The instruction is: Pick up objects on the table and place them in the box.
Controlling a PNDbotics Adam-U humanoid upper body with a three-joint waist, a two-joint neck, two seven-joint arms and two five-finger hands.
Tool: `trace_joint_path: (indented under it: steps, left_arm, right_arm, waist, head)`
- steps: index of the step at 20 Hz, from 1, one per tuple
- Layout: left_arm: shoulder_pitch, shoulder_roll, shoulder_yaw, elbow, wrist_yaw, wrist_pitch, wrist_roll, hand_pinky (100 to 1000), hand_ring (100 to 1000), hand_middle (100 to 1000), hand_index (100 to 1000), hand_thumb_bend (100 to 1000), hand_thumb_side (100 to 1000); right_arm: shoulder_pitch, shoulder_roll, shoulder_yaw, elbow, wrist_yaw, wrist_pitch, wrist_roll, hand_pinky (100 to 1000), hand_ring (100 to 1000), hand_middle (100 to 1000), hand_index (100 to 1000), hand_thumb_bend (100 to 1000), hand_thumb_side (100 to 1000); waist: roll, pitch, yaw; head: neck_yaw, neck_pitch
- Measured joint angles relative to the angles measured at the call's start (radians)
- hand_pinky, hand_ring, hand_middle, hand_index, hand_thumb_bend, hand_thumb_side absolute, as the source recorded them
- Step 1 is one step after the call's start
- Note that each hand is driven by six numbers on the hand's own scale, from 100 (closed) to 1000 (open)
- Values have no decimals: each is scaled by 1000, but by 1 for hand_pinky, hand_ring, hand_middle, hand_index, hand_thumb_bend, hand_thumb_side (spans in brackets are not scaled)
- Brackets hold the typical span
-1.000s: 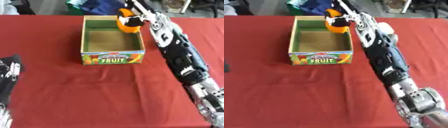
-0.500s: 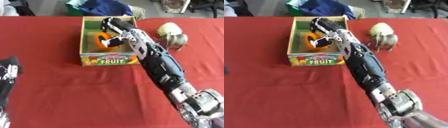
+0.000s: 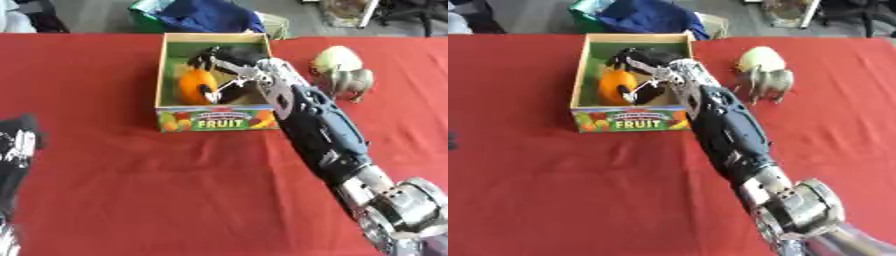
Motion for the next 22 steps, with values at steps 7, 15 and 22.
trace_joint_path:
  steps: [7, 15, 22]
  left_arm:
    - [2, 0, 0, 0, 0, -2, 2, 604, 591, 549, 623, 298, 518]
    - [8, 2, 2, 3, -4, -5, 6, 605, 591, 549, 623, 298, 518]
    - [10, 10, 7, 3, -8, -6, 8, 605, 591, 549, 623, 298, 518]
  right_arm:
    - [-6, -111, 1, -140, -167, -16, -5, 718, 747, 779, 921, 100, 183]
    - [50, -291, 1, -252, -299, -43, 32, 790, 875, 879, 955, 204, 261]
    - [124, -399, -37, -286, -264, -47, 60, 815, 921, 914, 968, 320, 305]
  waist:
    - [-14, 0, -6]
    - [-29, -1, -13]
    - [-31, -2, -25]
  head:
    - [9, 0]
    - [26, 0]
    - [27, 0]
